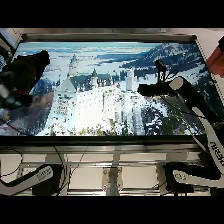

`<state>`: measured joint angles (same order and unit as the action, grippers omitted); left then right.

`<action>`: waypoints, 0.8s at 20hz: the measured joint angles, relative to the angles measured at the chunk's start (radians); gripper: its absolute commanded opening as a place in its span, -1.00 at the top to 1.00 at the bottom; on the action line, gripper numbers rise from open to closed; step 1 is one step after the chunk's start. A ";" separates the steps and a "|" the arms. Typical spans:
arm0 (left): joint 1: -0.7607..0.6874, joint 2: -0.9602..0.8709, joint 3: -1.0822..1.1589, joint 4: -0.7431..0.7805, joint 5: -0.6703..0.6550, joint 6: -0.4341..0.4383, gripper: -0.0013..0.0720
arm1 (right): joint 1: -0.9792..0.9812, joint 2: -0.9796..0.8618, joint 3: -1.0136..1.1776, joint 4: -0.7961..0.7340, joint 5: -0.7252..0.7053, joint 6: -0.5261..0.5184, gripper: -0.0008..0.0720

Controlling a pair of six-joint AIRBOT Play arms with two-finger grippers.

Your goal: Fold the clothes and pants, and hang the long-sleeved shirts on hangers.

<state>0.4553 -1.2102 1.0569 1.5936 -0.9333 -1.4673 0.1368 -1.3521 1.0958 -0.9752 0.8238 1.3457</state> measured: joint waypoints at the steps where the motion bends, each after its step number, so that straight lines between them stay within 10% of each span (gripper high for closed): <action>1: 0.077 0.002 0.000 -0.105 0.024 0.045 -0.14 | 0.000 0.000 0.002 -0.002 0.007 -0.001 0.63; 2: 0.144 0.003 0.000 -0.213 0.047 0.097 -0.49 | 0.000 -0.002 0.003 -0.006 0.019 -0.002 0.47; 8: 0.393 -0.058 0.039 -0.758 0.138 0.367 -0.70 | 0.000 -0.002 0.006 -0.011 0.069 0.001 0.01; 16: 0.428 -0.279 0.234 -0.897 0.145 0.355 -0.70 | 0.026 -0.002 0.006 0.006 0.140 0.028 0.02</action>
<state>0.8837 -1.4895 1.2907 0.6968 -0.7879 -1.1122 0.1627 -1.3540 1.1015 -0.9691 0.9642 1.3735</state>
